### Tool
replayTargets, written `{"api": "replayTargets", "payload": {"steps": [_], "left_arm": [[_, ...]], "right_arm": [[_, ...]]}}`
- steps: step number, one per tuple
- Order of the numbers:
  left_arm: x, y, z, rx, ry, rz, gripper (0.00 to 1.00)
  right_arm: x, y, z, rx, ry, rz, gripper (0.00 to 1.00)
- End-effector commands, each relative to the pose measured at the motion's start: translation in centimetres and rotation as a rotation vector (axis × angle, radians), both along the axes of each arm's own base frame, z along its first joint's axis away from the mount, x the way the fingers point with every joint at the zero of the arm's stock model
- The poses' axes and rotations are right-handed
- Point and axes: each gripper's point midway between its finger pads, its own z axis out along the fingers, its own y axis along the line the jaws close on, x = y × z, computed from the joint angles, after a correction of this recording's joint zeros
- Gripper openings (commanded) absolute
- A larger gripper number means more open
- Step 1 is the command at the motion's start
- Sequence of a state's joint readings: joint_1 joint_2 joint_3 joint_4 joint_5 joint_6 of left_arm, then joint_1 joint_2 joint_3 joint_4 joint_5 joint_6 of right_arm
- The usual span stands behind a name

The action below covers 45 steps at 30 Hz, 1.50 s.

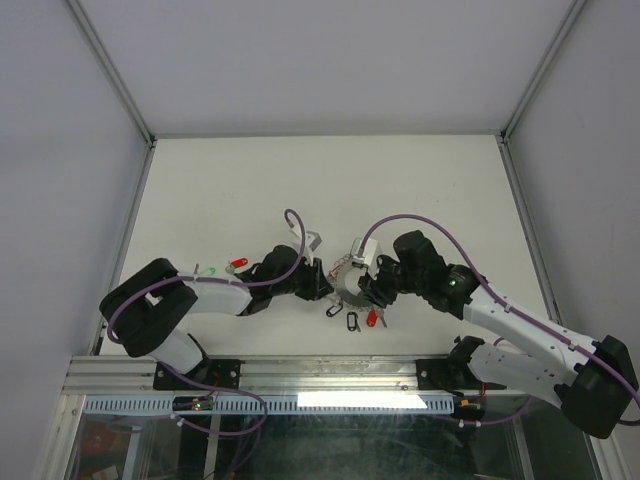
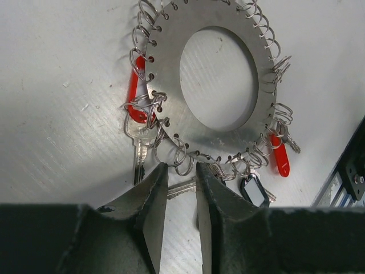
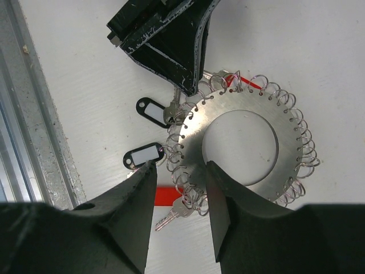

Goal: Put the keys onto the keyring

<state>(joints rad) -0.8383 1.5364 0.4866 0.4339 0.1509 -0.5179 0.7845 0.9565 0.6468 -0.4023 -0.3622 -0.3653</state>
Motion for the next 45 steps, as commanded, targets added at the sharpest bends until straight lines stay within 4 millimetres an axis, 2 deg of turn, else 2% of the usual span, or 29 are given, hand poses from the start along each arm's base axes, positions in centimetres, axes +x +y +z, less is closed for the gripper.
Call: {"api": "replayTargets", "payload": {"steps": [1, 20, 24, 28, 29, 34, 38, 42, 44, 45], "left_arm": [[0.9, -1.2, 1.4, -0.021, -0.051, -0.017, 0.26], [-0.1, -2.4, 0.0, -0.023, -0.033, -0.082, 0.26], [0.0, -2.3, -0.2, -0.019, -0.032, -0.078, 0.20], [0.0, -2.3, -0.2, -0.016, -0.032, -0.078, 0.00], [0.0, -2.3, -0.1, -0.016, -0.033, -0.080, 0.00], [0.4, -2.5, 1.4, -0.028, -0.071, -0.084, 0.00], [0.9, -2.7, 3.7, -0.037, -0.144, -0.103, 0.00], [1.6, -2.2, 5.8, -0.009, -0.268, -0.107, 0.00], [1.6, -2.1, 6.2, 0.011, -0.325, -0.147, 0.00], [1.3, -2.2, 7.4, -0.004, -0.372, -0.183, 0.00]], "right_arm": [[0.8, 1.1, 2.6, 0.059, -0.047, -0.003, 0.43], [0.6, 1.3, 2.8, 0.045, -0.029, -0.009, 0.43], [0.5, 1.2, 2.8, 0.036, -0.020, -0.015, 0.43], [0.5, 1.3, 2.8, 0.035, -0.019, -0.016, 0.43], [0.5, 1.3, 2.9, 0.037, -0.021, -0.017, 0.43], [0.6, 1.2, 3.0, 0.041, -0.031, -0.022, 0.43], [1.1, 1.2, 3.6, 0.059, -0.065, -0.043, 0.43], [2.3, 1.1, 5.0, 0.113, -0.154, -0.088, 0.43], [2.7, 1.0, 5.8, 0.146, -0.200, -0.106, 0.43], [2.8, 1.0, 6.0, 0.160, -0.218, -0.105, 0.43]]}}
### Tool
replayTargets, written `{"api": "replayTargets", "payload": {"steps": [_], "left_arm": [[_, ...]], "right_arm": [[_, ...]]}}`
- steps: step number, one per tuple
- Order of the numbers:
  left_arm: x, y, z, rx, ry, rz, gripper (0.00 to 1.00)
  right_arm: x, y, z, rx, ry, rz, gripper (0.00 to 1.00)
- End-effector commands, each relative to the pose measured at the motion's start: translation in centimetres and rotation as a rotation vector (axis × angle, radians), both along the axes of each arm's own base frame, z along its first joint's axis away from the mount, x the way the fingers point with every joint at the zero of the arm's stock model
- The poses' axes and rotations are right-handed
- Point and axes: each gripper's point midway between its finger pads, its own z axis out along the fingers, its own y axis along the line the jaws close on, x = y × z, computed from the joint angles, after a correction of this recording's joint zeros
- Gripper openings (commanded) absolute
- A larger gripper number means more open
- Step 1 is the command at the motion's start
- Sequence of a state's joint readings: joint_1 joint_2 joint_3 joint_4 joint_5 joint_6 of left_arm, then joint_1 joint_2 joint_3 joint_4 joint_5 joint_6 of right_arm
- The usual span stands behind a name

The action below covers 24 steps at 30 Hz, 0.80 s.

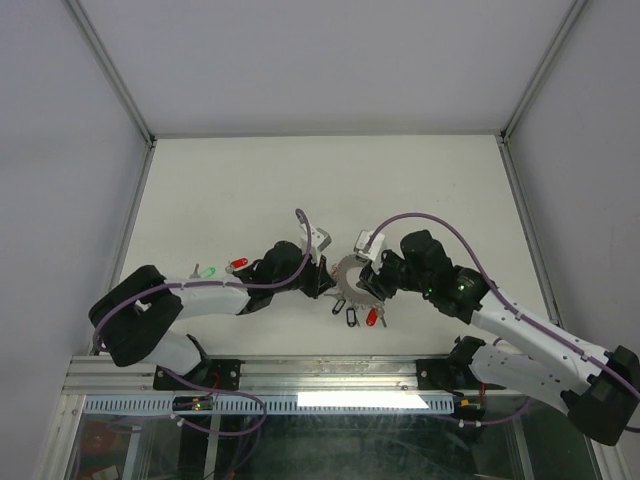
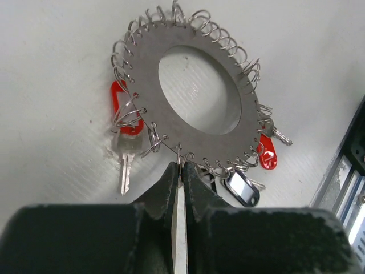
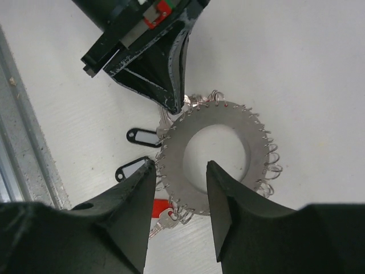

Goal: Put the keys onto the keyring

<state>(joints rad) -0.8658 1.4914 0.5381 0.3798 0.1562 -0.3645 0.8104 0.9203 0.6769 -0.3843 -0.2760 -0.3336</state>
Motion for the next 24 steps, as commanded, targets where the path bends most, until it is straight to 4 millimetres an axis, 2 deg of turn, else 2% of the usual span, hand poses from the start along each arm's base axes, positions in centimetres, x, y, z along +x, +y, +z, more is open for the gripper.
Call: {"api": "replayTargets", "payload": {"steps": [1, 6, 13, 24], "left_arm": [[1.0, -1.1, 5.6, -0.034, -0.268, -0.119, 0.00], [-0.2, -1.0, 7.7, -0.010, -0.476, -0.288, 0.00], [-1.4, -0.8, 11.2, -0.038, -0.760, -0.437, 0.00], [-1.0, -0.3, 14.6, -0.007, -1.009, -0.468, 0.00]], "right_arm": [[1.7, 0.7, 4.0, 0.137, -0.164, -0.041, 0.43], [0.7, 1.2, 5.1, 0.183, -0.212, 0.038, 0.44], [-2.2, 2.4, 6.0, 0.265, -0.224, 0.225, 0.44], [-2.4, 2.7, 7.3, 0.311, -0.280, 0.253, 0.42]]}}
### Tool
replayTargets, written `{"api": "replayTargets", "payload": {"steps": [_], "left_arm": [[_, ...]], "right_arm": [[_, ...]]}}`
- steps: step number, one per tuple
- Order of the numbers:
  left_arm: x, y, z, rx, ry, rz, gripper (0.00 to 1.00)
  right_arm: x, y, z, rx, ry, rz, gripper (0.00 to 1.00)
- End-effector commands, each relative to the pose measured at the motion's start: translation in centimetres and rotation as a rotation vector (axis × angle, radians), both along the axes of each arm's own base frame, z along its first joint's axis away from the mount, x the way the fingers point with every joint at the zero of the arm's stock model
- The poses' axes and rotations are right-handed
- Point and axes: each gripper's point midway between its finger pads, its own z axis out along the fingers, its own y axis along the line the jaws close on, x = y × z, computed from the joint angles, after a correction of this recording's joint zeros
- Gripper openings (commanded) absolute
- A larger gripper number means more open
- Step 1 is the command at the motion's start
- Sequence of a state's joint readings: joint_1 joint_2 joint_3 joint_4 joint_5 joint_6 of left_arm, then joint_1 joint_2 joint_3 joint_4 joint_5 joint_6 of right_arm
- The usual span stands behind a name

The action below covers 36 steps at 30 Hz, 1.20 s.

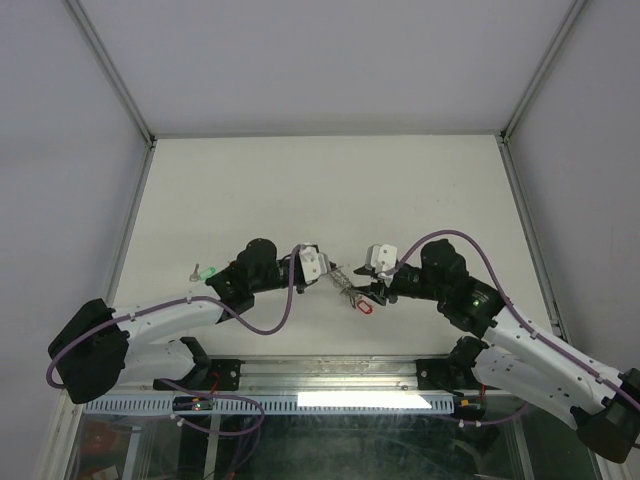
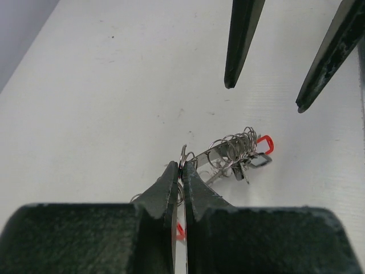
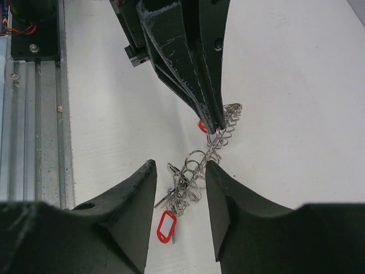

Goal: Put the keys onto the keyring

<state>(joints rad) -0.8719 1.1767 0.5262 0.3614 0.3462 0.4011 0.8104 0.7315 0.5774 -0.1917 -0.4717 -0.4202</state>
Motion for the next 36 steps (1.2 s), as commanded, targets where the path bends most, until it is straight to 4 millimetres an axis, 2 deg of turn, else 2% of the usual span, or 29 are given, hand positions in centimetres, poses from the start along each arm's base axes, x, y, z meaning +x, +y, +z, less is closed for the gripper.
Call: {"api": "replayTargets", "payload": {"steps": [1, 9, 18, 28, 36], "left_arm": [[-0.3, -0.4, 4.1, -0.066, -0.217, -0.068, 0.00], [-1.5, 0.0, 3.2, -0.035, -0.258, -0.130, 0.00], [-3.1, 0.4, 2.6, -0.065, -0.263, -0.185, 0.00], [-3.3, 0.2, 2.7, -0.087, -0.253, -0.193, 0.00], [-3.5, 0.2, 2.8, -0.090, -0.249, -0.198, 0.00]], "right_arm": [[0.1, 0.9, 2.5, 0.077, -0.082, 0.037, 0.42], [1.4, 1.1, 1.5, 0.032, -0.149, 0.025, 0.42], [2.7, 2.0, 0.0, -0.035, -0.224, 0.065, 0.34], [2.9, 2.9, -2.1, -0.097, -0.227, 0.082, 0.31], [3.4, 3.8, -3.0, -0.126, -0.254, 0.068, 0.27]]}}
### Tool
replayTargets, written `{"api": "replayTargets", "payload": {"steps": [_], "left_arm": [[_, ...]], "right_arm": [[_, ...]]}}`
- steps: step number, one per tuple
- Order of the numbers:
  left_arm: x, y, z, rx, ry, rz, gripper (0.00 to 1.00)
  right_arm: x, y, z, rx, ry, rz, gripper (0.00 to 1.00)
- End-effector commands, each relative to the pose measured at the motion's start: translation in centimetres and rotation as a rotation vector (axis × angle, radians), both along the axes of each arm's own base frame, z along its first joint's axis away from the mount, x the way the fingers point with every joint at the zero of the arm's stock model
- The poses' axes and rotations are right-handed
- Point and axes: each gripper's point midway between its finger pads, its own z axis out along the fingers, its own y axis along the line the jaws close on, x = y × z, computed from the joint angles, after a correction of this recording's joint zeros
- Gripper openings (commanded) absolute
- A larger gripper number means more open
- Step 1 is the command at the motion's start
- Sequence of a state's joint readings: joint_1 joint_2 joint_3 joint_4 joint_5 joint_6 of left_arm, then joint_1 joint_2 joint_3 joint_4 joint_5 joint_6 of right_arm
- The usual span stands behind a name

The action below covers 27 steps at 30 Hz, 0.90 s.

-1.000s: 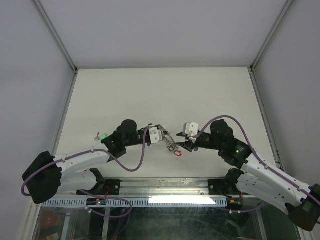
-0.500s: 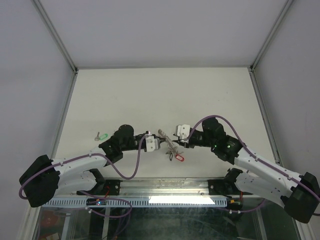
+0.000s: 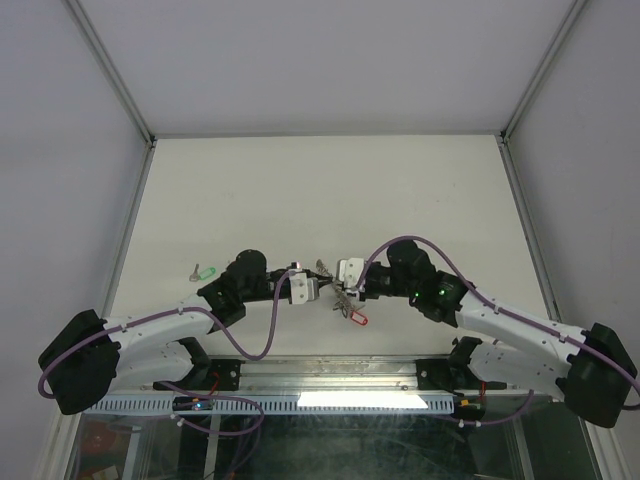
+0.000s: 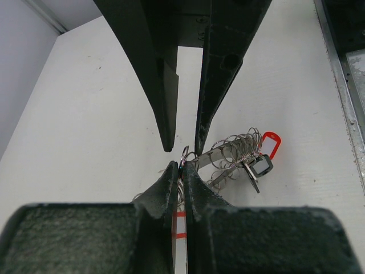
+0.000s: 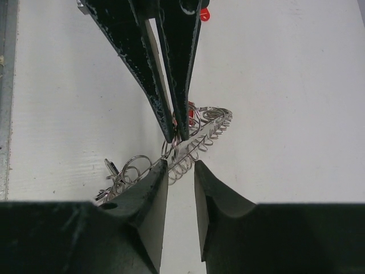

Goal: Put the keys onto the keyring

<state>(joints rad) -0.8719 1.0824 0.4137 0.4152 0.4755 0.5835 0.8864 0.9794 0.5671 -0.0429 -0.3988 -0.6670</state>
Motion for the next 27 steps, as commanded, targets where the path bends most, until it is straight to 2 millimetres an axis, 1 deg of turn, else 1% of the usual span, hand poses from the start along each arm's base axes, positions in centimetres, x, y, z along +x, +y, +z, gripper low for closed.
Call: {"api": "replayTargets", "payload": {"steps": [1, 14, 22, 27], "left_arm": [[-0.7, -0.7, 3.1, -0.093, -0.065, -0.048, 0.00], [-0.8, -0.8, 2.8, -0.080, -0.055, -0.057, 0.00], [-0.7, -0.9, 2.5, -0.066, -0.049, -0.057, 0.00], [-0.6, -0.9, 2.5, -0.064, -0.047, -0.050, 0.00]], "right_arm": [[1.1, 0.8, 1.2, 0.036, -0.083, -0.020, 0.27], [0.2, 1.8, 1.8, 0.067, -0.097, 0.015, 0.25], [0.5, 1.5, 2.6, 0.084, -0.127, -0.007, 0.24], [-0.1, 1.4, 2.5, 0.083, -0.116, 0.011, 0.26]]}}
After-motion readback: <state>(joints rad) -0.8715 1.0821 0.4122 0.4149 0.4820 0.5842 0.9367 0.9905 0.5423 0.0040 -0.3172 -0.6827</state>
